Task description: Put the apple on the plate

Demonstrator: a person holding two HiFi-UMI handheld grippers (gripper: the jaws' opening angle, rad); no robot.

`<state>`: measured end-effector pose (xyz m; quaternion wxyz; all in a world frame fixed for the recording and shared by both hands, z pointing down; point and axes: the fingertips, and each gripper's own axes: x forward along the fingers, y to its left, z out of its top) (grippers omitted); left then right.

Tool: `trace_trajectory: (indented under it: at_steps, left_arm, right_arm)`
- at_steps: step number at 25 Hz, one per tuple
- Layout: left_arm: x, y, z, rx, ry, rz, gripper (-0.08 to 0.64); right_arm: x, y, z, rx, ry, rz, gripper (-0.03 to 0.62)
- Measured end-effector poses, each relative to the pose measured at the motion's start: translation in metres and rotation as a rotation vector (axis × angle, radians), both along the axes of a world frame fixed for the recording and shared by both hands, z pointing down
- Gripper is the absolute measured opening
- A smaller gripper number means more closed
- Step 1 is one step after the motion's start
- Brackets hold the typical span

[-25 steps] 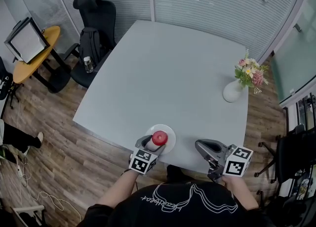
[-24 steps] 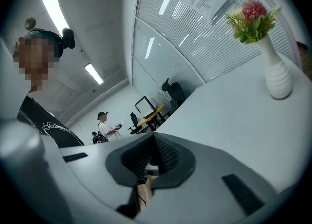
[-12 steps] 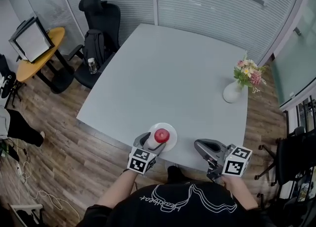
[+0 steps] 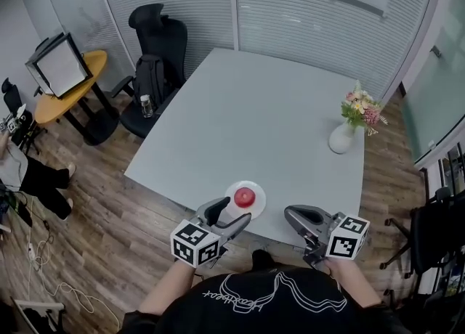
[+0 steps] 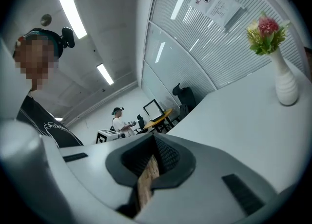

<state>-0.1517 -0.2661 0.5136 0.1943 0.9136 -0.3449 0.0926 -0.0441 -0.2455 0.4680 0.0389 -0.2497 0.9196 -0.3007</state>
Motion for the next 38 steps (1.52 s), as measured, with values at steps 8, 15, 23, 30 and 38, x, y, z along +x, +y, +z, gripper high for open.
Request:
trace_trajectory:
  at_steps: [8, 15, 23, 30, 38]
  left_arm:
    - [0.004, 0.055, -0.066, 0.046, 0.136, 0.080, 0.194]
    - [0.018, 0.090, -0.084, 0.049, 0.151, 0.135, 0.026]
    - [0.013, 0.110, -0.092, 0.100, 0.117, 0.112, 0.020]
    - [0.005, 0.123, -0.087, 0.092, 0.117, 0.095, 0.020]
    - [0.001, 0.136, -0.076, 0.066, 0.115, 0.089, 0.018]
  right_arm:
    - [-0.016, 0.039, -0.019, 0.105, 0.034, -0.059, 0.009]
    - [-0.027, 0.065, -0.025, 0.131, 0.022, -0.100, 0.009]
    - [-0.039, 0.086, -0.024, 0.151, 0.039, -0.110, 0.008]
    - [-0.052, 0.100, -0.022, 0.151, 0.048, -0.131, 0.008]
    - [-0.057, 0.115, -0.019, 0.148, 0.052, -0.125, 0.008]
